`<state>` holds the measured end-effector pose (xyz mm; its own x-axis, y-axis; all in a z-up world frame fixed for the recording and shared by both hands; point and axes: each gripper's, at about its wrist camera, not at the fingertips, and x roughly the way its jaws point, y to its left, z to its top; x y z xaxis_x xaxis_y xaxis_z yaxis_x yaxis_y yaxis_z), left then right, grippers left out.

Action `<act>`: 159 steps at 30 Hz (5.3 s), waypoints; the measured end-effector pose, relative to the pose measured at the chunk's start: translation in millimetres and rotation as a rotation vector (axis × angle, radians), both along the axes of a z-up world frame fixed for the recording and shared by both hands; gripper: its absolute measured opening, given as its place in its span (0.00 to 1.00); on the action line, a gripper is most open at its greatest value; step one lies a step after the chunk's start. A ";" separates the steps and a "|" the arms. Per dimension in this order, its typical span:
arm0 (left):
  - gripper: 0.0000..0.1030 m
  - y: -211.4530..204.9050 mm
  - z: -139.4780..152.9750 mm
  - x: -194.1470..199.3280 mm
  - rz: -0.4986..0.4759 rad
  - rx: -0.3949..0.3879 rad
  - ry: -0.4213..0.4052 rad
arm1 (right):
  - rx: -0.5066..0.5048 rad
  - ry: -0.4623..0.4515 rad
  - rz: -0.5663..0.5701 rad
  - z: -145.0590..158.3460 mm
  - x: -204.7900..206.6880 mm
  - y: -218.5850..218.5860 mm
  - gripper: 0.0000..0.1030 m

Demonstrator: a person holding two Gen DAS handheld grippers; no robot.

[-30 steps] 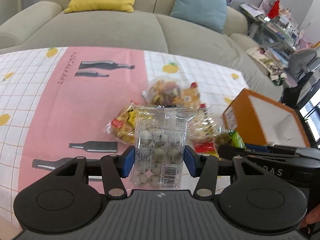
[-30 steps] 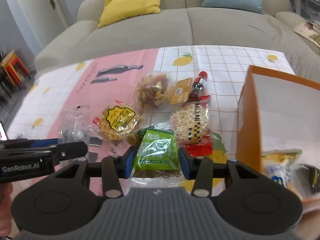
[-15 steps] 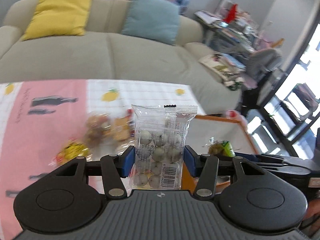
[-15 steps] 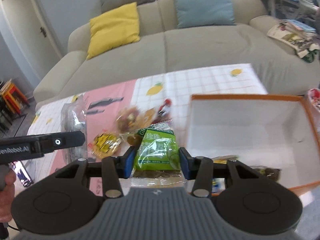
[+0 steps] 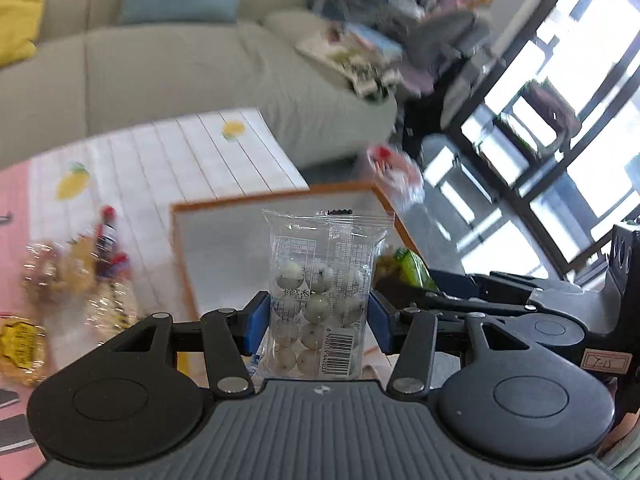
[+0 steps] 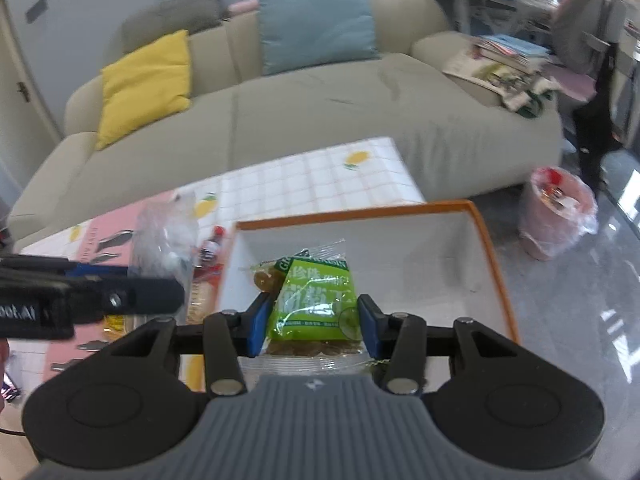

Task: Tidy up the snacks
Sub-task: 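Carry both packs into the orange box and open both tools, then withdraw both tools from the box toward the remaining snacks, then grasp the yellow waffle pack with the left tool while the right tool grasps the white MILENI candy bag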

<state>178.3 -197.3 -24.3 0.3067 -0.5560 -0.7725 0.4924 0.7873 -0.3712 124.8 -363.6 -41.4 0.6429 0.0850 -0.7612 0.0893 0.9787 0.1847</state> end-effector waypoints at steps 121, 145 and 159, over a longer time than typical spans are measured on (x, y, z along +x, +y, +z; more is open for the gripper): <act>0.86 264.0 -112.6 2.6 0.430 0.253 -0.129 | -0.342 -0.155 0.340 -121.0 47.5 268.3 0.96; 1.00 230.3 -167.1 51.7 0.223 0.435 -0.153 | -0.371 -0.050 0.383 -179.2 94.2 264.6 0.82; 0.98 224.9 -183.0 62.3 0.234 0.442 -0.106 | -0.372 -0.053 0.384 -187.0 95.3 262.5 0.80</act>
<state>240.6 27.6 -207.3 0.4734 -0.0904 -0.8762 0.3014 0.9513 0.0647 220.2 -101.1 -228.4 0.6568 0.0518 -0.7523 -0.2878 0.9394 -0.1865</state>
